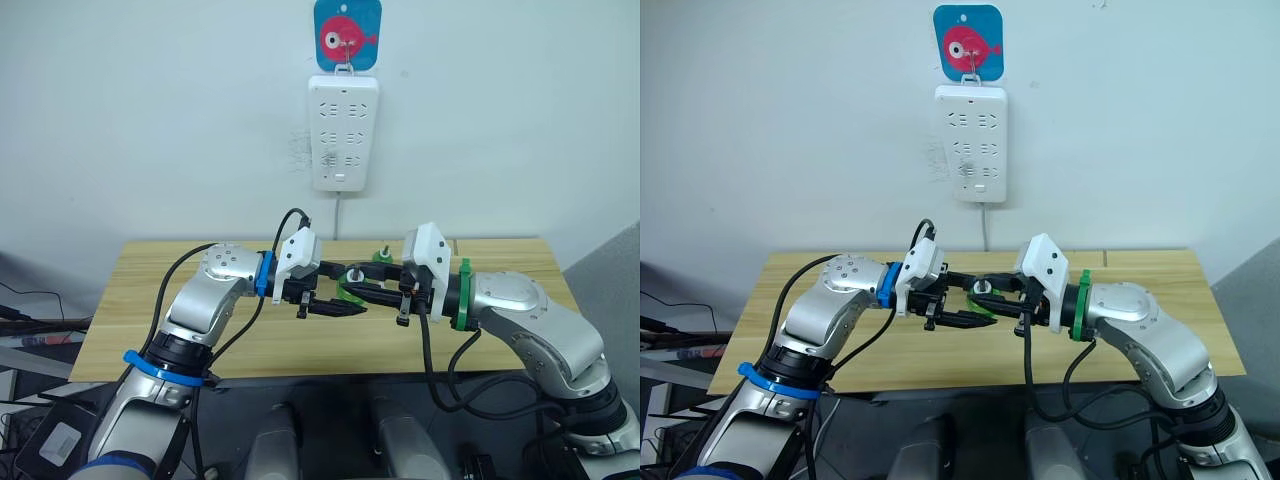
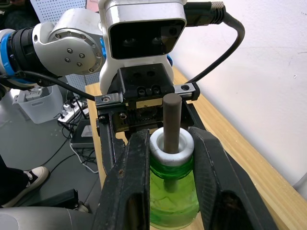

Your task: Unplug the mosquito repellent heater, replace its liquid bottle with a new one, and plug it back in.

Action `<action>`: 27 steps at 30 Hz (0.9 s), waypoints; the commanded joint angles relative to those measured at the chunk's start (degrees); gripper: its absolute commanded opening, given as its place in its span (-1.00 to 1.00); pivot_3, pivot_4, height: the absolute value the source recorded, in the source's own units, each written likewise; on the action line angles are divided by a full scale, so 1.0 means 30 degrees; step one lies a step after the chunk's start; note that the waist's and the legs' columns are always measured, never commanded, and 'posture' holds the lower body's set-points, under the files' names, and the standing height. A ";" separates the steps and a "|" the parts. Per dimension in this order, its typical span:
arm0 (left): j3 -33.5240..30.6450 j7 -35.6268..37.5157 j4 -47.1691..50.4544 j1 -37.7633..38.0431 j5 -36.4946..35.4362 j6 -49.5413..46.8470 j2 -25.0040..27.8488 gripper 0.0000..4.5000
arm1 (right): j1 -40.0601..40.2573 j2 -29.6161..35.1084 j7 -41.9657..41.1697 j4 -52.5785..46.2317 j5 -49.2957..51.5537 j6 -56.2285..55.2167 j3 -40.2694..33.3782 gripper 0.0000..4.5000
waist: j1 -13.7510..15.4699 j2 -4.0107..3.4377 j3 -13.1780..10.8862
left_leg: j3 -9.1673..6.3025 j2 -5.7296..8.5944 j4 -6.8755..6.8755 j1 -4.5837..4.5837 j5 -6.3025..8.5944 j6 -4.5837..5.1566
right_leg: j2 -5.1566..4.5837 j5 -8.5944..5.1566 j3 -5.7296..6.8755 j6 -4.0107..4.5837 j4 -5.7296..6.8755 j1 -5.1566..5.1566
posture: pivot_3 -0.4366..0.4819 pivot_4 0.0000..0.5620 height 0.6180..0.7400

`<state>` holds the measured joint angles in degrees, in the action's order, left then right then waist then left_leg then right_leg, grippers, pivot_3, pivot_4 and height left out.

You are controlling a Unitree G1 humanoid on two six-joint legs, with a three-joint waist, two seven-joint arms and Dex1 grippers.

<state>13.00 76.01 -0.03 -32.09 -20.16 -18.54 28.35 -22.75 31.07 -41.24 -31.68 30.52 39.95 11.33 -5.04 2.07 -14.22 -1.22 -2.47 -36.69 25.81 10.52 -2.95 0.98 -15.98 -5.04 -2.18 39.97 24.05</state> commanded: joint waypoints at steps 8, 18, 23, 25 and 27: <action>-0.1592 -0.0896 0.0643 -0.0133 -0.3690 -0.5439 0.0137 0.91 | 0.0390 -0.1324 0.2783 -0.0242 0.6228 0.3270 -0.5845 -0.63 | 0.0000 -0.0006 0.0035 | -0.0013 -0.0004 -0.0016 0.0003 0.0000 0.0001 | -0.0001 0.0006 0.0014 0.0011 0.0017 -0.0006 | -0.30 -0.48 1.00; -0.6121 -0.8477 0.2303 -0.0889 -1.0767 -1.3977 -0.3792 0.91 | 0.1572 -0.5737 1.2765 0.0158 1.6686 0.3412 -0.9773 -0.63 | -0.0031 -0.0018 0.0432 | -0.0038 -0.0014 -0.0047 0.0014 0.0002 0.0004 | -0.0005 0.0008 0.0027 0.0012 0.0053 -0.0015 | -0.31 -0.49 1.00; -0.7752 -1.1976 0.2649 -0.1132 -1.3727 -1.5726 -0.5788 0.91 | 0.2041 -0.6644 1.6095 -0.0125 1.9960 0.1785 -0.9235 -0.63 | -0.0038 -0.0078 0.0598 | -0.0028 0.0005 -0.0057 0.0012 0.0004 0.0006 | -0.0002 0.0007 0.0014 0.0011 0.0062 -0.0015 | -0.31 -0.50 1.00; -0.8247 -1.3171 0.2565 -0.1226 -1.4767 -1.6087 -0.6318 0.91 | 0.2135 -0.6835 1.6923 -0.0245 2.0911 0.1141 -0.8914 -0.63 | -0.0038 -0.0100 0.0640 | -0.0029 0.0009 -0.0057 0.0012 0.0004 0.0007 | -0.0001 0.0007 0.0011 0.0010 0.0063 -0.0016 | -0.31 -0.50 1.00; -0.8675 -1.4276 0.2377 -0.1356 -1.5858 -1.6381 -0.6783 0.91 | 0.2235 -0.6945 1.7587 -0.0386 2.1845 0.0577 -0.8541 -0.63 | -0.0039 -0.0145 0.0697 | -0.0030 0.0007 -0.0057 0.0011 0.0004 0.0006 | 0.0005 0.0007 0.0012 0.0011 0.0062 -0.0016 | -0.31 -0.50 1.00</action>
<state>-11.54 35.61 5.47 -34.69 -63.62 -66.98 8.77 -16.26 10.46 10.14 -30.19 92.40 43.86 -14.89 -5.15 1.63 -12.13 -1.31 -2.45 -36.86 25.85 10.54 -2.93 1.00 -15.96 -5.01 -2.15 40.16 24.00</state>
